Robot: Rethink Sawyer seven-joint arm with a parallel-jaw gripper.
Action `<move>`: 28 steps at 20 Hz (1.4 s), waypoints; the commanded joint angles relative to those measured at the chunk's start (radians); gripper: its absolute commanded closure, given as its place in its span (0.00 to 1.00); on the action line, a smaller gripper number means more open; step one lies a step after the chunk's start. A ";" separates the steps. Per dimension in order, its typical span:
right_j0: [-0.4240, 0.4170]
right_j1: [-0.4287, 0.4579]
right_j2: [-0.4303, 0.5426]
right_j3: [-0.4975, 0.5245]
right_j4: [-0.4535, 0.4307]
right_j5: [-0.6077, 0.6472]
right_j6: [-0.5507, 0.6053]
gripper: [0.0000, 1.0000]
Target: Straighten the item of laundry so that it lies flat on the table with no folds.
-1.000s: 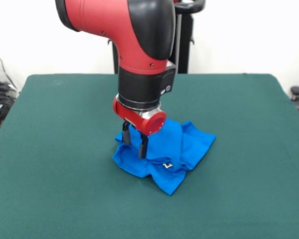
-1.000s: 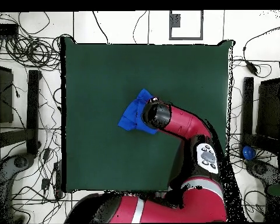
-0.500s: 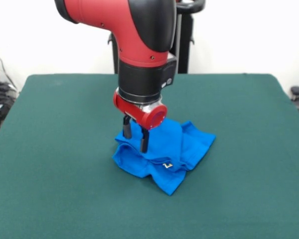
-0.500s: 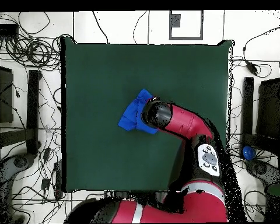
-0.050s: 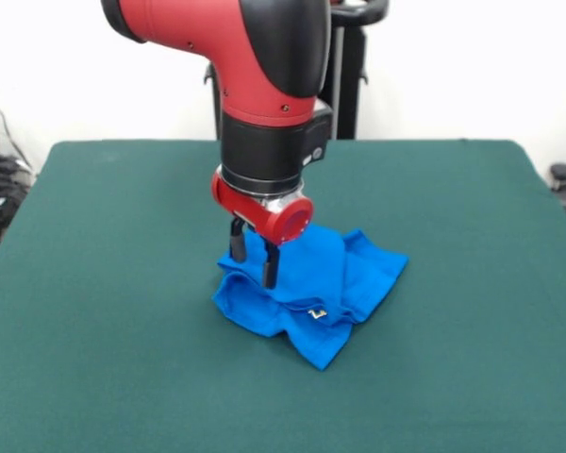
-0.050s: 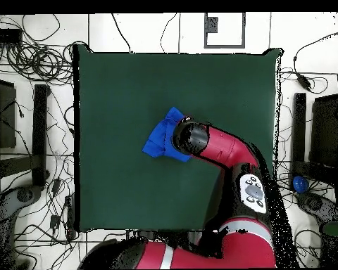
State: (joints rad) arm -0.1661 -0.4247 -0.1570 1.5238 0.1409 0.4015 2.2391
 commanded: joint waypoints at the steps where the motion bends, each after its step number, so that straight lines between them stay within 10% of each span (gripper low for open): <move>1: -0.001 0.063 0.059 0.069 -0.038 0.016 0.062 0.00; 28: 0.020 0.154 0.026 0.045 -0.060 -0.015 0.069 0.00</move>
State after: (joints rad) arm -0.1665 -0.3570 -0.1743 1.5251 0.1302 0.4011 2.2391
